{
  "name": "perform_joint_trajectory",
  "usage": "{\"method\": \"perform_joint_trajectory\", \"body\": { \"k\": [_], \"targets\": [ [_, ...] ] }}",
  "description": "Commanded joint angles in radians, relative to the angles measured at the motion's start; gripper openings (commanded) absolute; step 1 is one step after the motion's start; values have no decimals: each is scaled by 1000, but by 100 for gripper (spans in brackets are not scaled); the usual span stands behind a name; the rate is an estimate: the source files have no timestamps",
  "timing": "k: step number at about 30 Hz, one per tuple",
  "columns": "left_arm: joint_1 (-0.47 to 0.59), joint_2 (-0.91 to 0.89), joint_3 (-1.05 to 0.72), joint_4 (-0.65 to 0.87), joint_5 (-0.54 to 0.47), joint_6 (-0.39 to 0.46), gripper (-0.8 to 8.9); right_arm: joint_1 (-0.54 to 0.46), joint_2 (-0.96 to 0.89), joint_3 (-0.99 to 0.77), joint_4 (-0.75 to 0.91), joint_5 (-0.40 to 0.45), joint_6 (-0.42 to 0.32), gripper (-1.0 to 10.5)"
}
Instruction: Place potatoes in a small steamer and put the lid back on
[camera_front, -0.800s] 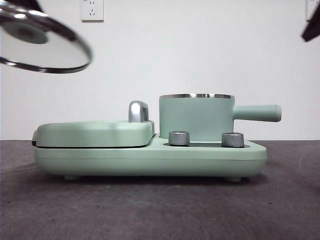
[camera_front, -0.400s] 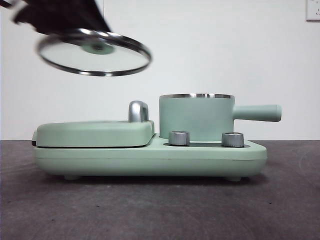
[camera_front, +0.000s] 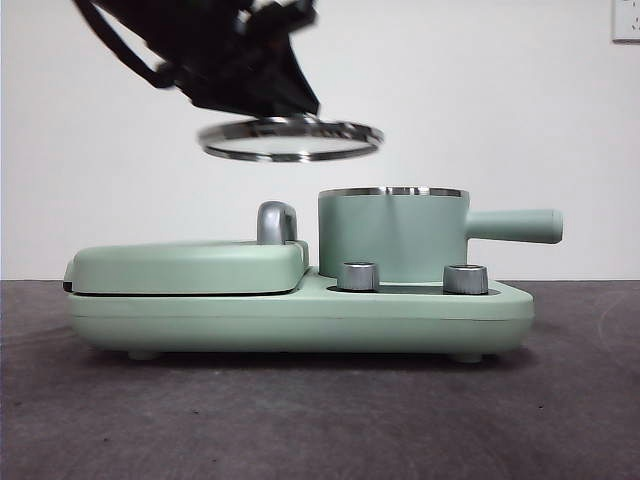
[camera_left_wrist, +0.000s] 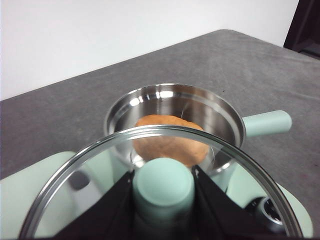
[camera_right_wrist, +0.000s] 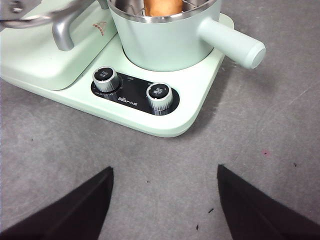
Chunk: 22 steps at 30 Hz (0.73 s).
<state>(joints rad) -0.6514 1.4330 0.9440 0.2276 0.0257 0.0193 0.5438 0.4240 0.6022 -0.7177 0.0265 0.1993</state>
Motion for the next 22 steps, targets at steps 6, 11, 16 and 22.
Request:
{"method": "perform_joint_trajectory", "body": {
  "k": [6, 11, 16, 22],
  "targets": [
    [-13, 185, 192, 42, 3, 49, 13, 6, 1, 5, 5, 1, 2, 325],
    [-17, 286, 320, 33, 26, 52, 13, 6, 1, 5, 6, 1, -6, 325],
    [-20, 363, 416, 34, 47, 51, 13, 6, 1, 5, 5, 1, -9, 325],
    [-23, 433, 483, 37, 51, 52, 13, 6, 1, 5, 6, 1, -13, 325]
  ]
}}
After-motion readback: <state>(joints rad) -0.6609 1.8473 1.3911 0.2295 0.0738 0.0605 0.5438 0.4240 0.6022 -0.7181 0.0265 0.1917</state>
